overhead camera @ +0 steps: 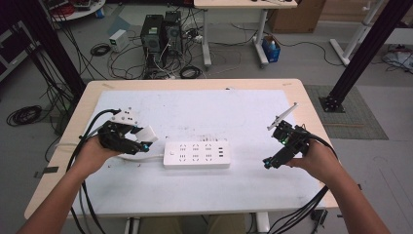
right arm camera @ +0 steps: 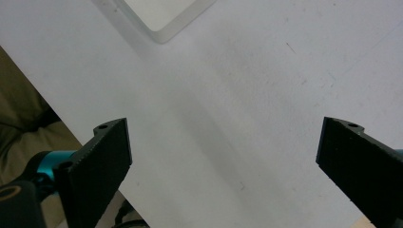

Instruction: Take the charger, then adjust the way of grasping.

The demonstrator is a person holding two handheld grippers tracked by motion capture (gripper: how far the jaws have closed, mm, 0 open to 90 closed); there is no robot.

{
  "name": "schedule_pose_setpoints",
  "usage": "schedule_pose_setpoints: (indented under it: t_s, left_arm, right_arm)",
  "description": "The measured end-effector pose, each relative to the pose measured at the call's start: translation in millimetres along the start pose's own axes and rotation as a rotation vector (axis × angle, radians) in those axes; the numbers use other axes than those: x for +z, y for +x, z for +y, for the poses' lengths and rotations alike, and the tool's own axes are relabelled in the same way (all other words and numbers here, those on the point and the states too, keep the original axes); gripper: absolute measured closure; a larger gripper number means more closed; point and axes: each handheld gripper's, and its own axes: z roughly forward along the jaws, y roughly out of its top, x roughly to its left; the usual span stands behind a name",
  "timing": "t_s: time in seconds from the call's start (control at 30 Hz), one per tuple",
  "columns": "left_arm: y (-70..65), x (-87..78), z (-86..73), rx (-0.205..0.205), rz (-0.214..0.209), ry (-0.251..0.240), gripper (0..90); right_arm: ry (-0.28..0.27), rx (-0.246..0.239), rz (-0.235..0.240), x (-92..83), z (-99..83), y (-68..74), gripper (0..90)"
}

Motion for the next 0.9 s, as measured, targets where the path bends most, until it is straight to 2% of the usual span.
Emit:
schedule_pose_setpoints:
  t_s: [0.13, 0.3, 0.4, 0.57, 0.9]
  left_arm:
    - [-10.9, -3.8, 5.4, 0.019, -0.004, 0.009, 42.6]
    - [-17.7, -1.0, 10.5, 0.034, -0.013, 0.013, 42.6]
    - [-19.8, 2.1, 12.6, 0.052, -0.021, 0.029, 42.6]
    - [-22.7, 7.2, 15.5, 0.056, -0.034, 0.036, 42.6]
    - [-26.3, 20.7, 25.0, 0.078, -0.066, 0.043, 42.6]
  right_arm:
    - [0.002, 0.003, -0.003, 0.5, -1.0, 1.9, 3.8]
    - [0.000, 0.012, -0.009, 0.5, -1.8, 4.3, 3.8]
    - [0.000, 0.017, -0.015, -0.1, -3.1, 4.9, 3.8]
    - [-0.004, 0.024, -0.019, -1.5, -5.8, 5.8, 3.8]
    - [-0.049, 0.057, 0.007, -0.2, -6.7, 4.0, 3.8]
